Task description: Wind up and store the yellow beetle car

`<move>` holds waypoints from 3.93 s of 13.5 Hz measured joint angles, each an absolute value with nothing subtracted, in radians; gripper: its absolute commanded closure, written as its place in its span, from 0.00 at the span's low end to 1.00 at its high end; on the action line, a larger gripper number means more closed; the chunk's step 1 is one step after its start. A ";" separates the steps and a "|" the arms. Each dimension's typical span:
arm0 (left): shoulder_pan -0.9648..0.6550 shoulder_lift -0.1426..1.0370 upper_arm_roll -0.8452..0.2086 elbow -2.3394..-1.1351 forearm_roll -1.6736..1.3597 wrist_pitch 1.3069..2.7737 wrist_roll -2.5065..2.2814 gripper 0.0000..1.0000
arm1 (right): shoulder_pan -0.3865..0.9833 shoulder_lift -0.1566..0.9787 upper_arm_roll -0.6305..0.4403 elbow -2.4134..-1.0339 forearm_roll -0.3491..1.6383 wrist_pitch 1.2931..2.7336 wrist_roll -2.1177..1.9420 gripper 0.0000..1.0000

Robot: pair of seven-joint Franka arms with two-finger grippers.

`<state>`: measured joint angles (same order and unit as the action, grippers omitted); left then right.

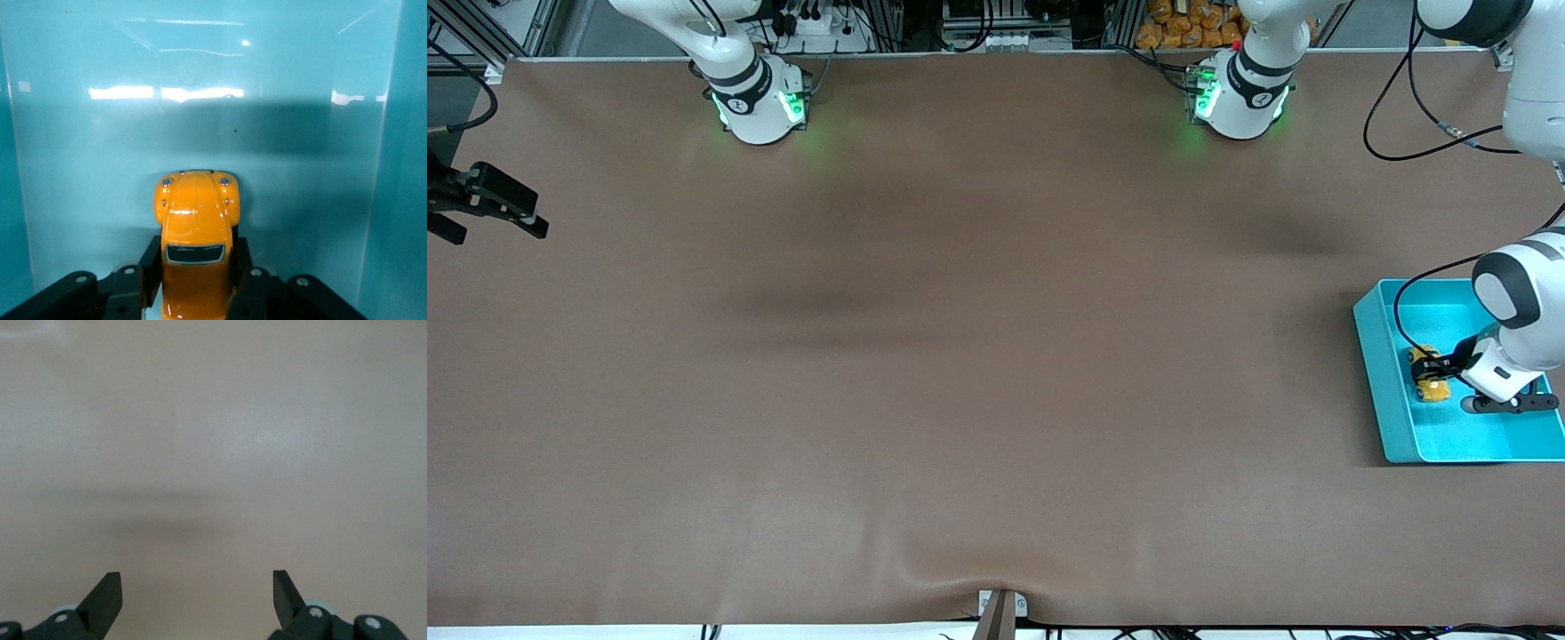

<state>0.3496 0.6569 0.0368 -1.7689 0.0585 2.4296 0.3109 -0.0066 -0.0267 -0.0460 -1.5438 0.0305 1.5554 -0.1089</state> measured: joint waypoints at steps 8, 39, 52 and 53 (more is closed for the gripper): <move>0.348 0.605 0.031 -1.746 0.060 2.376 0.311 0.00 | -0.001 -0.027 -0.041 -1.544 0.031 1.552 -0.106 0.00; -0.008 -0.009 -0.020 -1.569 -0.022 1.457 -0.042 0.00 | 0.008 -0.027 -0.035 -1.543 0.032 1.532 -0.077 0.00; -0.021 -0.047 -0.047 -1.545 0.020 1.460 -0.043 0.00 | 0.008 -0.027 -0.035 -1.541 0.039 1.532 -0.077 0.00; -0.023 -0.047 -0.051 -1.545 0.020 1.461 -0.043 0.00 | 0.008 -0.027 -0.035 -1.541 0.040 1.532 -0.077 0.00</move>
